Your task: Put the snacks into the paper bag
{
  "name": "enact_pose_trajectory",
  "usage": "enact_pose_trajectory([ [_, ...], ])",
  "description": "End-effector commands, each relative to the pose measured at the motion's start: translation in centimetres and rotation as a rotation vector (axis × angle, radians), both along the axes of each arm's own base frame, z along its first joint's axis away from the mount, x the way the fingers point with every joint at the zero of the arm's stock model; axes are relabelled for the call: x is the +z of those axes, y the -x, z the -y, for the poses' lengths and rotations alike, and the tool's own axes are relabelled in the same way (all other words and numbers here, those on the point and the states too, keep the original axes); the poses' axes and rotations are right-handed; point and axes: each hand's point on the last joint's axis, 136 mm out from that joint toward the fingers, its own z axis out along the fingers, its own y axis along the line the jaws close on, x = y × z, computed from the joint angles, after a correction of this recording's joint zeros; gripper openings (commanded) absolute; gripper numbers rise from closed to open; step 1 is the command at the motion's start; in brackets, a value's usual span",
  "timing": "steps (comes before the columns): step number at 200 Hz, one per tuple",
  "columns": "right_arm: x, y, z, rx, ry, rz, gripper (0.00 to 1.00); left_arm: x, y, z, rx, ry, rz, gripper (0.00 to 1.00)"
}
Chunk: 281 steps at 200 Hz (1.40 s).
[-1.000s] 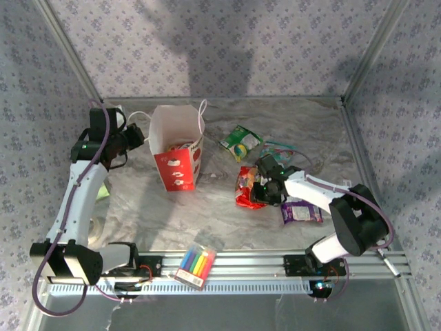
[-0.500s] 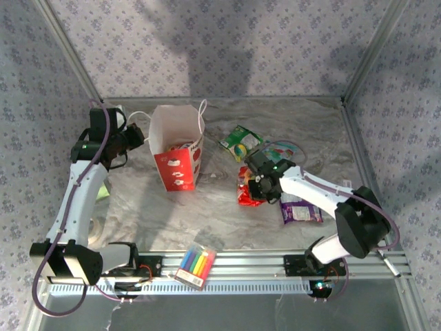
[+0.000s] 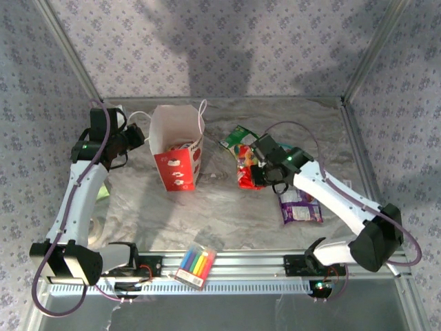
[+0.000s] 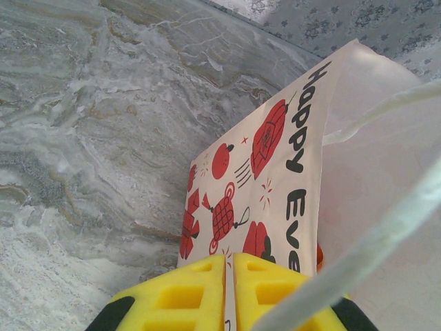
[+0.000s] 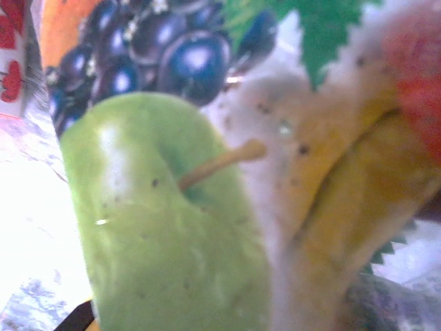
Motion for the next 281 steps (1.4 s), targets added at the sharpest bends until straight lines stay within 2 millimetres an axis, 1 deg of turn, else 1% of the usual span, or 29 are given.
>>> enact_pose_trajectory([
  [1, 5.3, -1.0, -0.1, 0.027, -0.028, 0.135, 0.11, 1.8, 0.2, 0.1, -0.022, -0.018, 0.048, 0.11],
  [25, 7.8, -1.2, 0.1, 0.024, -0.026, 0.201, 0.11, 1.9, 0.2, 0.1, -0.024, -0.019, 0.052, 0.11],
  [62, 10.3, -1.5, 0.0, 0.009, -0.067, 0.259, 0.1, 2.1, 0.2, 0.2, -0.031, -0.023, 0.056, 0.11],
  [84, 11.6, -1.6, -0.6, 0.018, -0.073, 0.269, 0.09, 2.1, 0.2, 0.2, -0.031, -0.021, 0.06, 0.11],
  [110, 13.7, -1.9, -1.4, 0.042, -0.067, 0.298, 0.08, 2.1, 0.1, 0.3, -0.034, -0.022, 0.06, 0.11],
  [130, 15.4, -2.1, -2.1, 0.067, -0.068, 0.339, 0.08, 2.4, 0.0, 0.3, -0.037, -0.025, 0.067, 0.11],
  [170, 17.7, -3.1, -3.0, 0.095, -0.047, 0.408, 0.08, 3.1, -0.1, 0.3, -0.037, -0.022, 0.081, 0.11],
  [223, 21.7, -3.5, -5.6, 0.171, -0.084, 0.513, 0.08, 3.8, 0.0, 0.3, -0.036, -0.02, 0.091, 0.11],
  [281, 24.0, -3.5, -8.8, 0.25, -0.132, 0.606, 0.08, 4.0, 0.0, 0.3, -0.035, -0.019, 0.092, 0.11],
])
